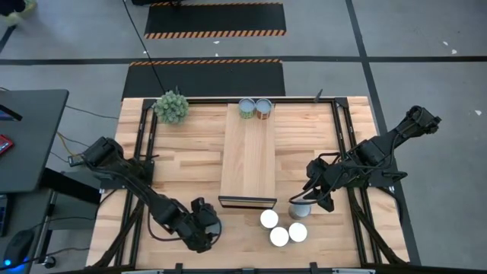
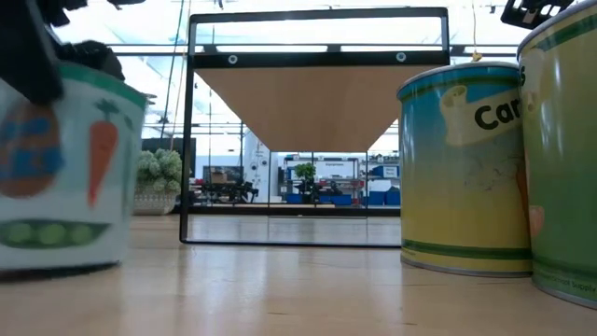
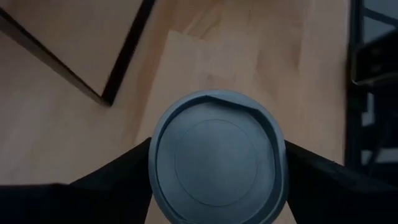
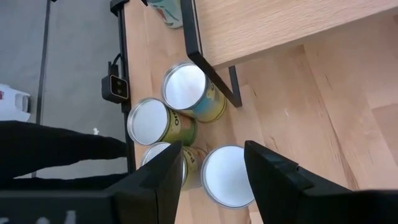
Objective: Pick and place cans onto a shelf
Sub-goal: Put the large canned mixed vegetables on the shelf
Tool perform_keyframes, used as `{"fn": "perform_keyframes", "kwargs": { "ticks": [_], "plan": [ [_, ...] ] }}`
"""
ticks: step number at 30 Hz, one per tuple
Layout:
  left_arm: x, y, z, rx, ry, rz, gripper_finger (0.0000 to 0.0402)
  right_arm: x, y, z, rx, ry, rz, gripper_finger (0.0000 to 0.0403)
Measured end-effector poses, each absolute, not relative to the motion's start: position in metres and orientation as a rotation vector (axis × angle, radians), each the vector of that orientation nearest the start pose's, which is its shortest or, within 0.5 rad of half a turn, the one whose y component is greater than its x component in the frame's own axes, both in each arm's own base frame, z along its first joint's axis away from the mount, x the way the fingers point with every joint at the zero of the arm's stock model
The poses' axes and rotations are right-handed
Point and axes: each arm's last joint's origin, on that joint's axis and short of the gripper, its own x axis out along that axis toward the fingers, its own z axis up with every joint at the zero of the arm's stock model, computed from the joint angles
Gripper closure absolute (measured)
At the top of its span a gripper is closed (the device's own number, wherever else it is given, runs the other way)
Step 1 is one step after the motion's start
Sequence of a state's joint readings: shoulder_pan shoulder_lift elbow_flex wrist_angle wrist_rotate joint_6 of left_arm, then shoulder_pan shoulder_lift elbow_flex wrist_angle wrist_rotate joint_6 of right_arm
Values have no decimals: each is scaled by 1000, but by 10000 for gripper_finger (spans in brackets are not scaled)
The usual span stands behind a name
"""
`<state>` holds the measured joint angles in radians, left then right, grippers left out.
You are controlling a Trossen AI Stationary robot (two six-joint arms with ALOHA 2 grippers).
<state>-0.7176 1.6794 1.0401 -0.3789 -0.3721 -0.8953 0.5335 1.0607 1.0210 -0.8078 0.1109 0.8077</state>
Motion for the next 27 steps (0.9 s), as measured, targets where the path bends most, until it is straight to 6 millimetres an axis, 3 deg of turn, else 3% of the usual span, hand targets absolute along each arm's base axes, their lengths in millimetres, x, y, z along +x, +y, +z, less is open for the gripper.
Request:
{"fn": "perform_keyframes", "kwargs": {
  "ticks": [6, 12, 20, 27],
  "plan": [
    [242, -198, 207, -272, 966, 79, 110, 177, 98, 312, 482, 904, 39, 225],
    [225, -174, 232, -245, 994, 138, 110, 180, 93, 312, 471, 873, 1, 225],
    [203, -114, 271, -238, 1009, 262, 110, 185, 77, 311, 476, 861, -102, 225],
    [204, -65, 308, -142, 955, 275, 110, 191, 49, 307, 501, 880, -239, 225]
  ]
}}
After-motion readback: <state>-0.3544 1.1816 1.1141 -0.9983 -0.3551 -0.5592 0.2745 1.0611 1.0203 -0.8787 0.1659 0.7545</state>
